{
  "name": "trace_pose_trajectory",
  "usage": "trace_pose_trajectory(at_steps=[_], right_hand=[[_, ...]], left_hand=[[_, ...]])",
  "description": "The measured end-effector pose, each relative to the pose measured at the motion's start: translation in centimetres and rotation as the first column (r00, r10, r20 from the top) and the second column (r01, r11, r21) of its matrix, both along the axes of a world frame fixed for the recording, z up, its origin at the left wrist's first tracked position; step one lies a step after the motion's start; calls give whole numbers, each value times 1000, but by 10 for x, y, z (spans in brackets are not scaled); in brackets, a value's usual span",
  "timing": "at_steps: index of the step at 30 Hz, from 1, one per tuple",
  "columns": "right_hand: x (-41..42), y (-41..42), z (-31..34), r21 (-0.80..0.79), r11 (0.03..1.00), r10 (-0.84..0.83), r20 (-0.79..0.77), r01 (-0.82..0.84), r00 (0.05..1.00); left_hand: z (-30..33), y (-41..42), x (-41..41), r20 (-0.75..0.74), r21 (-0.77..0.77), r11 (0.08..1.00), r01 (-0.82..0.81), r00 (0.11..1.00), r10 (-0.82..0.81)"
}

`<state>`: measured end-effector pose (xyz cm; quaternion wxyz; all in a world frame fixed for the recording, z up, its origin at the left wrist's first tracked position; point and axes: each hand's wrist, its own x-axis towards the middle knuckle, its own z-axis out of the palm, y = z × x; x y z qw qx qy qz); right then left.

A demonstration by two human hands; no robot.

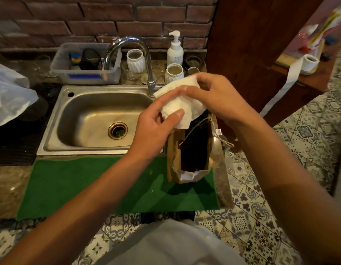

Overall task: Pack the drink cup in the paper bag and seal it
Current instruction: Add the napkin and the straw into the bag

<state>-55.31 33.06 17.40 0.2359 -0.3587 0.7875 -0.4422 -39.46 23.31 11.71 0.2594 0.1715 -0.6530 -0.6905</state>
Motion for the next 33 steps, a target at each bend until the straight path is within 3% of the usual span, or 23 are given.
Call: trace_pose_trajectory(at_steps=[5, 10, 14, 17, 24, 26, 29, 33], right_hand=[[-1, 20, 4, -123, 986, -104, 53, 110, 993], [-3, 67, -2, -198, 956, -209, 53, 215, 977], [8, 93, -20, -53, 981, -184, -2, 184, 983], [21, 90, -33, 34, 990, -136, -35, 137, 990], [44, 62, -46, 186, 982, 80, -196, -43, 977], [44, 57, -51, 350, 934, 177, -291, -68, 940], [41, 53, -59, 576, 818, 339, -482, 0, 808], [37, 39, -68, 669, 743, 428, -466, -8, 775]], left_hand=[[4, 6, -3, -27, -14, 1000, 15, 1000, -15], [-26, 12, 6, 168, -338, 941, -13, 983, 74], [-50, 17, 4, 437, -525, 834, 170, 895, 93], [-63, 13, -2, 523, -614, 747, 255, 840, 142], [-72, -5, -1, 597, -387, 905, 176, 796, 101], [-74, -9, 4, 597, -343, 927, 149, 797, 93], [-74, -13, 8, 598, -329, 934, 138, 796, 93], [-76, -9, 13, 576, -325, 936, 139, 814, 79]])
